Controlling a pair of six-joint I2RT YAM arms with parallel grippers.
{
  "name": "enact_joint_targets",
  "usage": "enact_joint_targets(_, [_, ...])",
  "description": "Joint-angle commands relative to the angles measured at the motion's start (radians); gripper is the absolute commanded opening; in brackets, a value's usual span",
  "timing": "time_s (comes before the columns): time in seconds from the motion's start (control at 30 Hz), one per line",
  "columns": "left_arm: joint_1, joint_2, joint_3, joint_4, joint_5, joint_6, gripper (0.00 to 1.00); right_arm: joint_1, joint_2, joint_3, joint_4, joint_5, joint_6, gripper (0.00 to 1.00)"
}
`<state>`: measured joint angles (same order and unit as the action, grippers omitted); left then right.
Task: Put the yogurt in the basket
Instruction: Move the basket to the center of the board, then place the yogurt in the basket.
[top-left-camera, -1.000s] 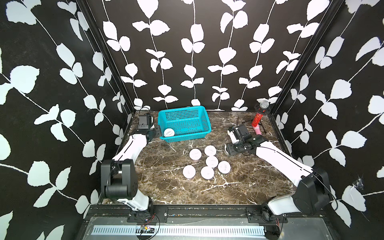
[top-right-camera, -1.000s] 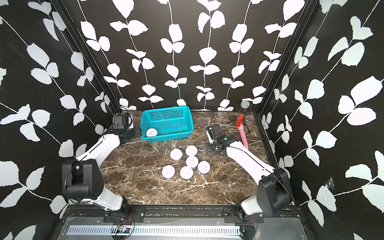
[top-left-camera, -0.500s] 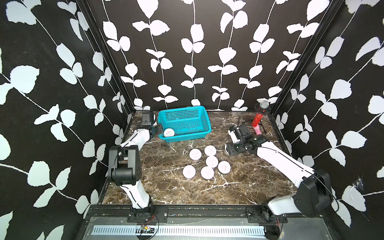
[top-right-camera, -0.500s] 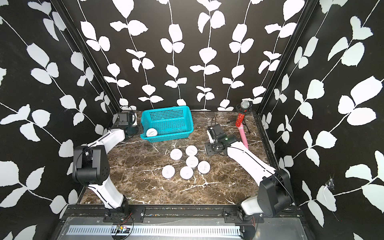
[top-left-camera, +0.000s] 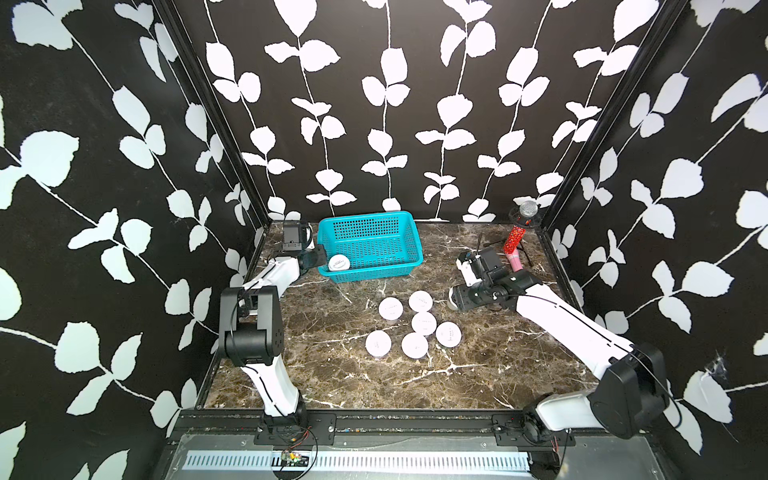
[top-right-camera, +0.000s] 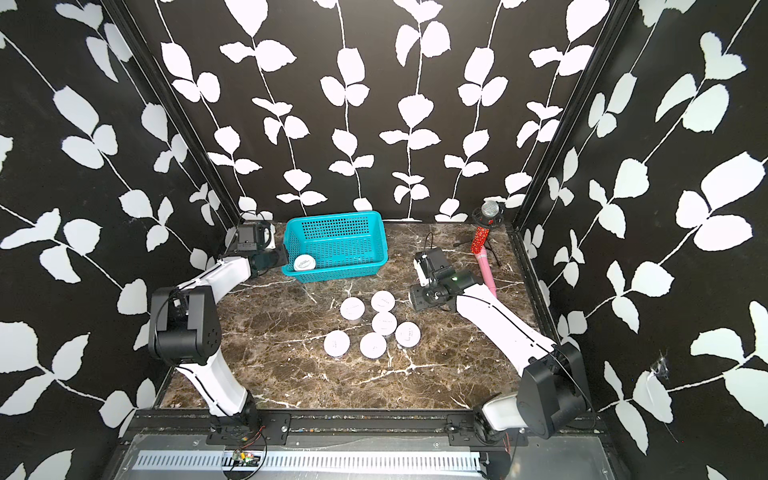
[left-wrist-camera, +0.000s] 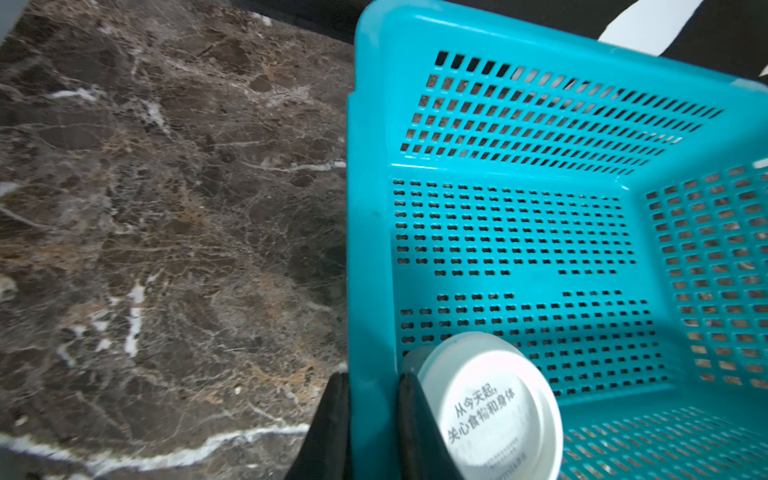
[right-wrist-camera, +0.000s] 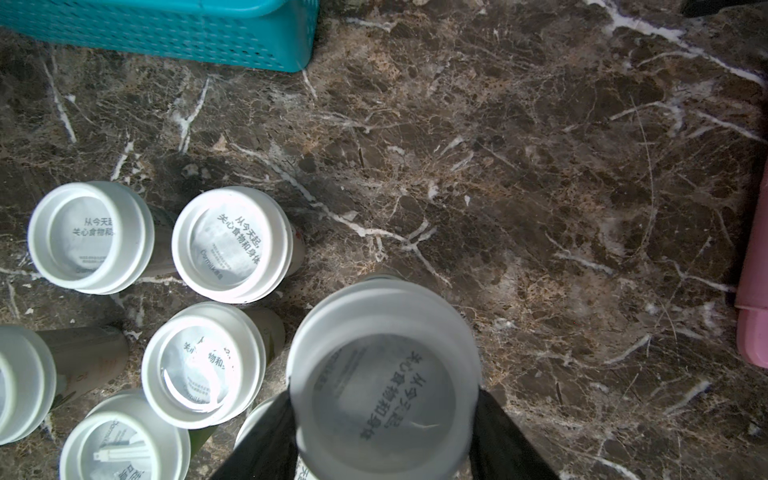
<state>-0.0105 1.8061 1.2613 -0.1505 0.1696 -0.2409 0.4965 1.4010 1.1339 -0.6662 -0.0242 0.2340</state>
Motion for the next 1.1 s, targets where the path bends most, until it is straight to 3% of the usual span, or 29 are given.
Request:
enact_joint_targets(0.0, [-0.029,0.017,0.025,-0.006,0.059,-0.023,0.16,-0.003,-0.025,0.054,0.002,-0.043,-0.009,0.61])
enact_joint_targets(0.37, [-0.153,0.092,0.115,-0.067,0.100,-0.077,0.16,-0.001,0.004,0.171,0.011,-0.169,-0.033,0.61])
enact_joint_targets(0.63, [-0.224,0.129,0.149,-0.073,0.135,-0.131,0.15,0.025,0.120,0.360,0.017,-0.228,-0.044,0.61])
enact_joint_targets(1.07, [-0.292,0.125,0.111,-0.058,0.155,-0.204,0.15,0.082,0.440,0.734,-0.114,-0.094,-0.067,0.60])
